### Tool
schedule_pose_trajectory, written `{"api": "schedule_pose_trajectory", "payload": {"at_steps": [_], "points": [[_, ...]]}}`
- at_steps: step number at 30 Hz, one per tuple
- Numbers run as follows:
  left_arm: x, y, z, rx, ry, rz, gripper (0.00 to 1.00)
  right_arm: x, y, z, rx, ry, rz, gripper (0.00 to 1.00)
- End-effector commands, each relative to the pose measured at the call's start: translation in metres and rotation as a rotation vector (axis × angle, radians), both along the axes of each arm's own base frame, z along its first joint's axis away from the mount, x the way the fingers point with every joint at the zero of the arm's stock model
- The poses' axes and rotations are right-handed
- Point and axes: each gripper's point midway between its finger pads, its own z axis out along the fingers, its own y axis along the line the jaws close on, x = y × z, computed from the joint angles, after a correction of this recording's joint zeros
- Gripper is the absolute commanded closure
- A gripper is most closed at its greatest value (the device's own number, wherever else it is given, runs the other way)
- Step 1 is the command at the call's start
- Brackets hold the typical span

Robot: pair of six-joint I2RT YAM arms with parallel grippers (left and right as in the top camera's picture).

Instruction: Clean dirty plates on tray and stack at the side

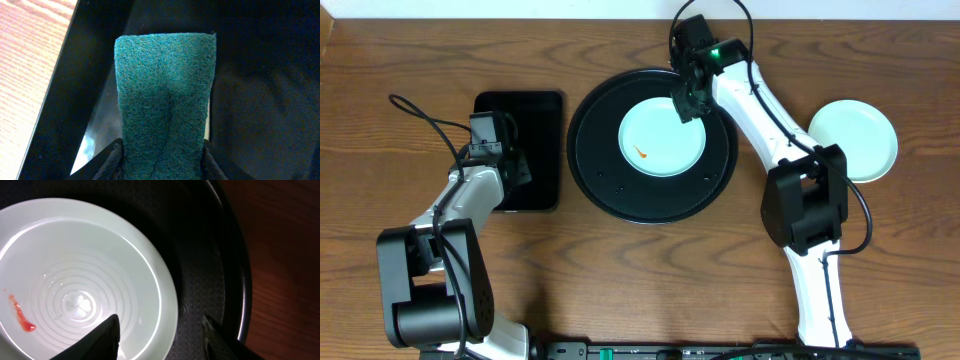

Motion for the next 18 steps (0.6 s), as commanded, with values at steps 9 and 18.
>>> {"api": "schedule_pose_trajectory", "payload": {"at_steps": [9,18], "points": [[0.004,-0.017,-0.004,-0.069,-0.009,-0.103,0.32,0.005,-0.005,-0.021,-0.006,-0.025,0.003,0.48],[0.014,-0.015,0.002,-0.061,-0.055,-0.104,0.31,-0.008,-0.005,-0.056,0.008,0.013,0.012,0.63]]}}
